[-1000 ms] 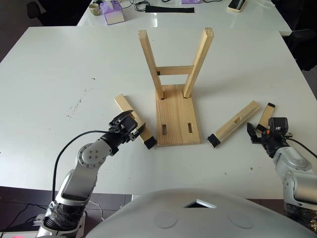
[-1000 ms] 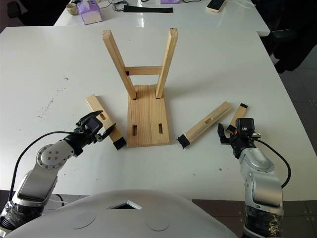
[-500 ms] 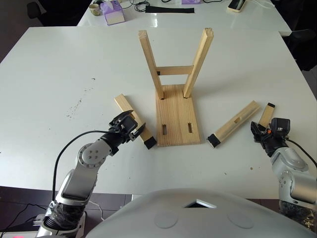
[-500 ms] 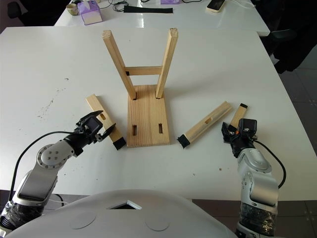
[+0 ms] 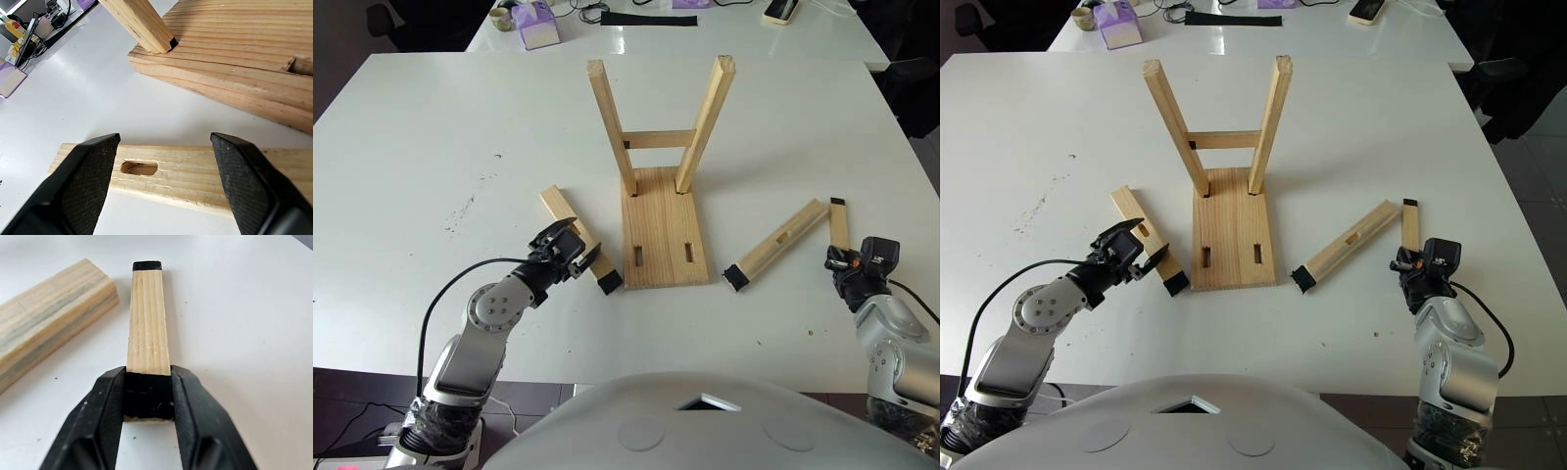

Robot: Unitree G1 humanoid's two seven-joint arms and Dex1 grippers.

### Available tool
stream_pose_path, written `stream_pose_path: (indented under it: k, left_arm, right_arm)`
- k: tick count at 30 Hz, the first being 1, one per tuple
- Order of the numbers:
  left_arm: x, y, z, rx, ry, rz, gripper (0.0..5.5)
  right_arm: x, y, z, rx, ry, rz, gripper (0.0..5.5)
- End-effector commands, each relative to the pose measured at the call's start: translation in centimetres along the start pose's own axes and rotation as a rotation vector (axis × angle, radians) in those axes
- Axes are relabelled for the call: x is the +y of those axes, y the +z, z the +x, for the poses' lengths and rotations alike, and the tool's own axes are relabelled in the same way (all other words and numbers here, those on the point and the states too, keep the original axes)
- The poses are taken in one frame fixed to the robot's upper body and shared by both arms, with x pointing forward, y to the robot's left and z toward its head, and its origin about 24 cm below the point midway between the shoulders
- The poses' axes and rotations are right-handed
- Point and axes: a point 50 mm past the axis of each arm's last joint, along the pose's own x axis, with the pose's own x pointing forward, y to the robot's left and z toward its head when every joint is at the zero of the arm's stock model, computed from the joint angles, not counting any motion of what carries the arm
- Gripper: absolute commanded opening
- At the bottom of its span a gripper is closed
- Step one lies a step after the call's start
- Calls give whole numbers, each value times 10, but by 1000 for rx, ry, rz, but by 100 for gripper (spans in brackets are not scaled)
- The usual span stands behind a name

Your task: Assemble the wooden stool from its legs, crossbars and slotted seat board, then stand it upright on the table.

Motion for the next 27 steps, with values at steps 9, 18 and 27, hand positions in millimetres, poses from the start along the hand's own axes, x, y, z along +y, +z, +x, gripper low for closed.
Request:
stream_pose_path:
  k: [9,18,27]
  left_arm:
    - [31,8,-3,-40,106,-9,344]
    - [0,39,9,-186,-100,-57,344]
    - [-21,-1,6,91,-142,-55,344]
  right_arm:
    - [-17,51,1,-265,-8,46,132]
    - [-33,92,7,-400,32,-17,132]
    - [-19,80,4,-394,44,64,132]
